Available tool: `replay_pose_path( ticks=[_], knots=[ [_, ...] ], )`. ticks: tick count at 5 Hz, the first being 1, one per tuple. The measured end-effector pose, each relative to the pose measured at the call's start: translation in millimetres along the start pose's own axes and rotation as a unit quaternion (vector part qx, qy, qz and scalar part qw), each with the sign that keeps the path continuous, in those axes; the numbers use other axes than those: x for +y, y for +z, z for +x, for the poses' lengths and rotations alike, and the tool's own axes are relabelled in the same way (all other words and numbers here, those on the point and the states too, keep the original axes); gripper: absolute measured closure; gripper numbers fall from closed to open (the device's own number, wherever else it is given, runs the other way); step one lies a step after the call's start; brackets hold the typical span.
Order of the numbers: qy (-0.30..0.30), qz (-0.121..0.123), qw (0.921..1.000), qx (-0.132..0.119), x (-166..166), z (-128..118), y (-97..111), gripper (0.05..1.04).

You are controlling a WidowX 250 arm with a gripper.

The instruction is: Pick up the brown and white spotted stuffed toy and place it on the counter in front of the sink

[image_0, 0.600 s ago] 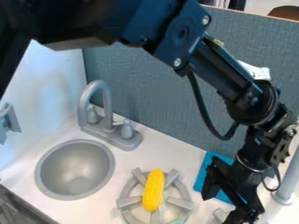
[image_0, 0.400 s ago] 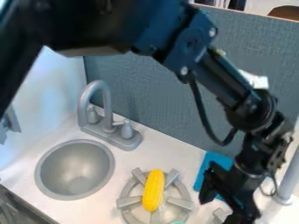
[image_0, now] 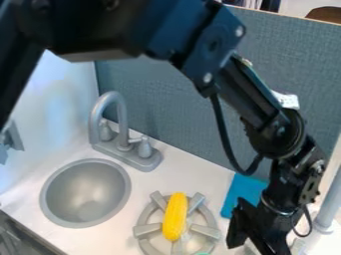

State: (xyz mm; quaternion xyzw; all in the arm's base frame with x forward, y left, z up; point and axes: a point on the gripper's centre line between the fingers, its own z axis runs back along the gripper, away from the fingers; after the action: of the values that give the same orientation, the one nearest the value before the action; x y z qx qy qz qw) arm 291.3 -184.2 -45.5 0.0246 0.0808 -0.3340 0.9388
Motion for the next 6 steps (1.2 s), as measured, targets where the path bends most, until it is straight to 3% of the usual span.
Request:
replay_pose_path(
  ticks=[3, 6],
  knots=[
    [-0.027, -0.035, 0.9984, -0.036, -27.0, 24.2, 20.3, 0.085],
    [-0.035, -0.034, 0.9984, 0.031, -36.5, 36.9, -9.5, 0.085]
  ],
)
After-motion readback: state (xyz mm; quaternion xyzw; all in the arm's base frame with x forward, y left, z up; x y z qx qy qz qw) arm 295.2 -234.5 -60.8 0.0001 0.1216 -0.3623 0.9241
